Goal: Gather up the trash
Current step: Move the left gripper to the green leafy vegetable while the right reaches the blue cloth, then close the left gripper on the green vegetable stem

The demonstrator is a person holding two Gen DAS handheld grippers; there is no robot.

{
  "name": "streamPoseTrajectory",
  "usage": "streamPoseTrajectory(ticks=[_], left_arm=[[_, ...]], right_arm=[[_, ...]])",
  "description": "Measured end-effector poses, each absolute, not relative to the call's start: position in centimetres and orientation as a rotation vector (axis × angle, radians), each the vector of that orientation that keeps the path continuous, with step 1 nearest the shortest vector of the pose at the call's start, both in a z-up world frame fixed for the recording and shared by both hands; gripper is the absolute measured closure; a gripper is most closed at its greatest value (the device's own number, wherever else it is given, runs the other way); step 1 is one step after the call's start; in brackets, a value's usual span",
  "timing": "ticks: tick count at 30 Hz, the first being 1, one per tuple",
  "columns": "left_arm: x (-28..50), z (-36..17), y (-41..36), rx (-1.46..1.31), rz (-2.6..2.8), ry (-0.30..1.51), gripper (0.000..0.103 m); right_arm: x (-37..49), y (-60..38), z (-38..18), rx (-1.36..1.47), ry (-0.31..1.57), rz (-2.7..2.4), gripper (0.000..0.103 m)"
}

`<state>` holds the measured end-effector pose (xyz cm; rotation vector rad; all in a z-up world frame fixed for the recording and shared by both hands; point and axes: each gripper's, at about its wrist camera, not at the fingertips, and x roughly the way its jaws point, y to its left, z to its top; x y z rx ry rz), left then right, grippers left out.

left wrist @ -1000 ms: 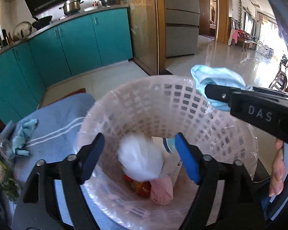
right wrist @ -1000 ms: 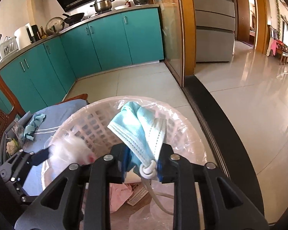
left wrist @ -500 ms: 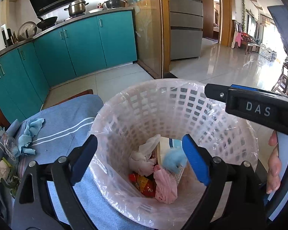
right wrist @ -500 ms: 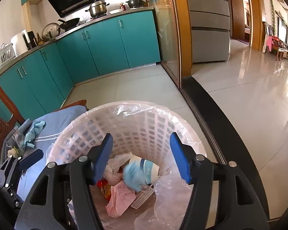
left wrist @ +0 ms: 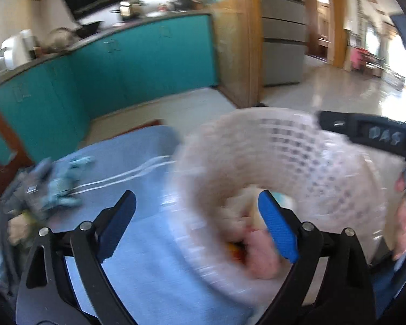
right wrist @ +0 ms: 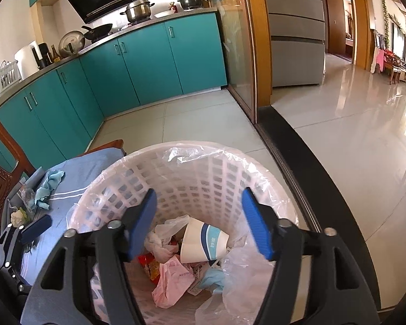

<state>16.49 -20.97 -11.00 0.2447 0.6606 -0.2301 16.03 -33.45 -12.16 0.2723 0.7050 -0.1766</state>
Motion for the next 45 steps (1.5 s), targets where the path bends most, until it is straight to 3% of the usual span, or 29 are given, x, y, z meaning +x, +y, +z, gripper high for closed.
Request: streamPoseTrajectory(ticks=[7,15,17,18,20,22,35,36,37,39,41,43,45], left_arm=[[18.2,-13.4,-6.2,0.069,0.182,0.77,0.011],[21.2,-16.5,0.7,-0.018,0.23,0.87,0.015],[21.6,-17.1,1.4,-0.057,0.196,0.903,0.048],[21.6,-17.3,1.7,-0.084,0.176,0.904,0.052],[21.1,-17.2,2.0,-0.08,0.162,0.901,0.078],[20.2,-16.8,2.2,-0.084,0.141,0.896,0.086],[13.7,-16.2,2.6,-0.024,0.066,0.918,0.085],[13.6,-16.1,2.8,-0.024,0.072,0.914,0.083],[13.7,-16.0,2.9,-0.025,0.076,0.909,0.079],[13.8,-15.8,3.2,-0.033,0.086,0.9,0.078],[14.0,-15.8,3.4,-0.038,0.092,0.899,0.068],[14.1,-15.7,3.6,-0.041,0.105,0.892,0.06],[14.3,-15.8,3.7,-0.047,0.106,0.895,0.059]], right_arm=[[16.8,-31.0,-12.0,0.229,0.704,-0.115,0.034],[19.0,-22.2,-11.9,0.075,0.716,0.06,0.034],[19.8,-19.8,-11.8,0.055,0.727,0.128,0.034],[20.3,-18.8,-11.8,0.056,0.733,0.162,0.034],[21.8,-16.6,-11.6,0.063,0.753,0.221,0.034],[23.9,-14.2,-11.7,0.063,0.791,0.262,0.034],[32.4,2.0,-19.3,-0.219,0.927,0.459,0.034],[32.3,2.3,-19.5,-0.228,0.928,0.472,0.037],[32.2,2.5,-19.7,-0.221,0.943,0.502,0.048],[32.0,2.6,-19.9,-0.216,0.976,0.527,0.086],[31.3,2.4,-19.9,-0.226,0.971,0.546,0.097],[30.4,1.8,-19.7,-0.222,0.981,0.557,0.098],[29.4,0.8,-19.3,-0.193,0.987,0.564,0.099]])
